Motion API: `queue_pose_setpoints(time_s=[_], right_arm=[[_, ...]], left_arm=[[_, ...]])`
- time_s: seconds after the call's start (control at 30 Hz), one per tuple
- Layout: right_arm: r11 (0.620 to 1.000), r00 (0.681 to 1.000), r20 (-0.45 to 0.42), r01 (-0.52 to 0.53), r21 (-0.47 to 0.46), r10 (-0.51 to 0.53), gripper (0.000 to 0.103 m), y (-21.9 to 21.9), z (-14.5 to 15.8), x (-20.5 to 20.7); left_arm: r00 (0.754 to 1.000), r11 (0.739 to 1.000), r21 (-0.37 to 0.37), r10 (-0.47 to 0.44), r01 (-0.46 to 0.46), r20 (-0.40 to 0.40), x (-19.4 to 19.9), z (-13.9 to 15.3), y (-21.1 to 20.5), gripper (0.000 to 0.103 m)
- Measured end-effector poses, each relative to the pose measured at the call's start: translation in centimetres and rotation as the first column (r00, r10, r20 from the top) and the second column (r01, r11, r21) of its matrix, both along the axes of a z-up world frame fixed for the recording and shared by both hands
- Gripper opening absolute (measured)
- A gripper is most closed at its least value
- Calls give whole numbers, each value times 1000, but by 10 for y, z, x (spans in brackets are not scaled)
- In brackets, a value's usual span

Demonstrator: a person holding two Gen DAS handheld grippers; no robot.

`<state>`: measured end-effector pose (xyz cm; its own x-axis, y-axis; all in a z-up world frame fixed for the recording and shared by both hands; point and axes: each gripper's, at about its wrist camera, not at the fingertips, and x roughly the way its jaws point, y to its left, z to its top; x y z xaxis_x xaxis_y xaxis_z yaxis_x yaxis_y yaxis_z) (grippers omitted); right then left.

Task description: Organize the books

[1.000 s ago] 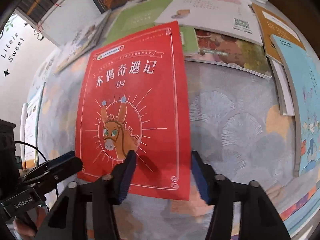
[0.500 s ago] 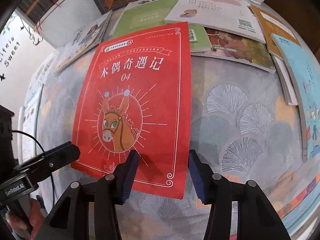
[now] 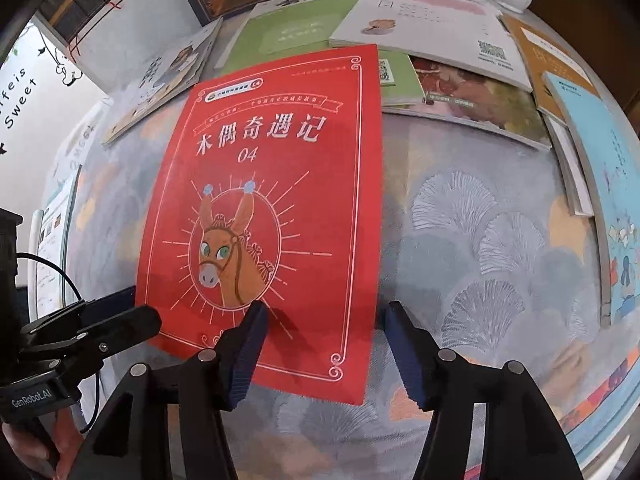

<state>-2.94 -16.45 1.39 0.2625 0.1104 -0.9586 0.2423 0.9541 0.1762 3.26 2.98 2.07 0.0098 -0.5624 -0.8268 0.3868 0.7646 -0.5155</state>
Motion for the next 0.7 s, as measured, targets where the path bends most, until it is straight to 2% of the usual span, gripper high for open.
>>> queue_pose_setpoints(time_s=[0.2,0.37,0.5,0.57,0.63,0.7], right_arm=[[999,999,6,-40,-16,40,59,5,2,-2],[1000,1000,8,-25,6,25,58,-6,2,0],[1000,999,25,-26,3,26,51,-5,1,-6],[999,998,37,-46,7,46,48,0,1,-12],[998,997,49,-59,0,59,48,5,2,-19],[998,996,69,-60,1,59,48,5,1,-24]], left_arm=[[998,999,27,-30,28,59,-8,2,-6,58],[998,998,58,-28,26,48,-11,3,-3,58],[995,991,123,-64,54,79,-16,4,-12,58],[993,990,133,-67,54,94,-19,4,-16,58],[995,993,109,-42,32,91,-18,4,-13,58],[999,1000,2,16,-16,33,-12,3,1,58]])
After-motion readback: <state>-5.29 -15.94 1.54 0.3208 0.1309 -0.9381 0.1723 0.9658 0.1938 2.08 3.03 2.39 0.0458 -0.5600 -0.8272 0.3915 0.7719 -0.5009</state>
